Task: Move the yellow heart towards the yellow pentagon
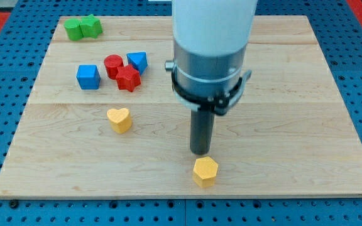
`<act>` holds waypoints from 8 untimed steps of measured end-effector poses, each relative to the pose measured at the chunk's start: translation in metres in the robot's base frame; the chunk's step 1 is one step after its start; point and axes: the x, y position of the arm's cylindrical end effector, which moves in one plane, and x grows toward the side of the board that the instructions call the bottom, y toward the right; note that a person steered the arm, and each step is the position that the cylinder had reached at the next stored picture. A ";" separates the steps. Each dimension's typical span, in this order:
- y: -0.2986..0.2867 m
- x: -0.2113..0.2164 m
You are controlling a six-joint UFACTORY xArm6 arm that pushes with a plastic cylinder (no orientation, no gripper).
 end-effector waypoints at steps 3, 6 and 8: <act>-0.076 -0.090; -0.141 -0.044; -0.088 -0.002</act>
